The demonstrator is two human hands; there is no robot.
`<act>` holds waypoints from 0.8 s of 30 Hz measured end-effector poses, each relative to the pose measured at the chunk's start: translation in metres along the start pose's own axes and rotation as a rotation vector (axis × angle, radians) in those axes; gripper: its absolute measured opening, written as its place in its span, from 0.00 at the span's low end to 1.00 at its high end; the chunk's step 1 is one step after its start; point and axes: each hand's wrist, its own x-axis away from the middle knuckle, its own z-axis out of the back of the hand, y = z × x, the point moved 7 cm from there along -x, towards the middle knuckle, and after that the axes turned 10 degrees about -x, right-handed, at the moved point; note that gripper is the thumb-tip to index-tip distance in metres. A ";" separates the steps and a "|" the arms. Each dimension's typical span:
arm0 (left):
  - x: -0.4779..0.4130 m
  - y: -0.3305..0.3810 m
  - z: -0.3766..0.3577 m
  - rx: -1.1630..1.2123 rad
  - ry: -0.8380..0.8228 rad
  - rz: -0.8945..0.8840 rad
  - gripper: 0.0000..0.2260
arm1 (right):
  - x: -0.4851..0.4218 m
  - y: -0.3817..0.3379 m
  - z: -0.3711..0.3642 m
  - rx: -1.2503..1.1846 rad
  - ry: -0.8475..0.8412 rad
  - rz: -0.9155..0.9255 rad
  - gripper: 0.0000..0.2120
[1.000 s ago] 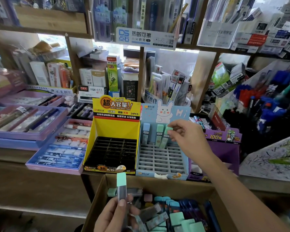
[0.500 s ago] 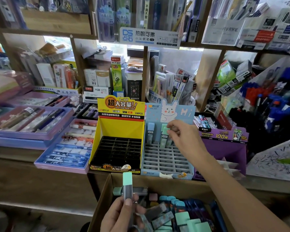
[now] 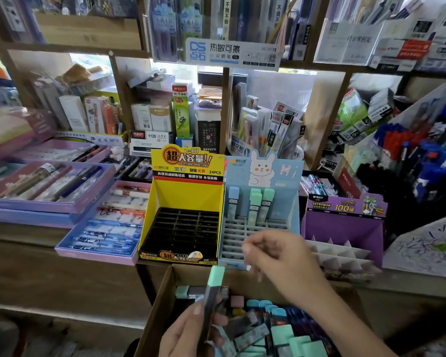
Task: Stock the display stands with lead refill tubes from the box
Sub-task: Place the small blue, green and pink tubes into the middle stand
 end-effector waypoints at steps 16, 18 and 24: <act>0.003 -0.008 -0.001 -0.141 -0.002 -0.070 0.09 | 0.025 0.022 -0.020 -0.290 -0.165 -0.165 0.04; 0.000 -0.014 0.003 -0.137 0.069 -0.059 0.11 | 0.021 0.017 -0.008 -0.284 -0.120 -0.124 0.06; -0.003 -0.014 0.016 -0.253 0.223 -0.115 0.10 | 0.004 -0.011 0.047 -0.065 0.099 0.071 0.05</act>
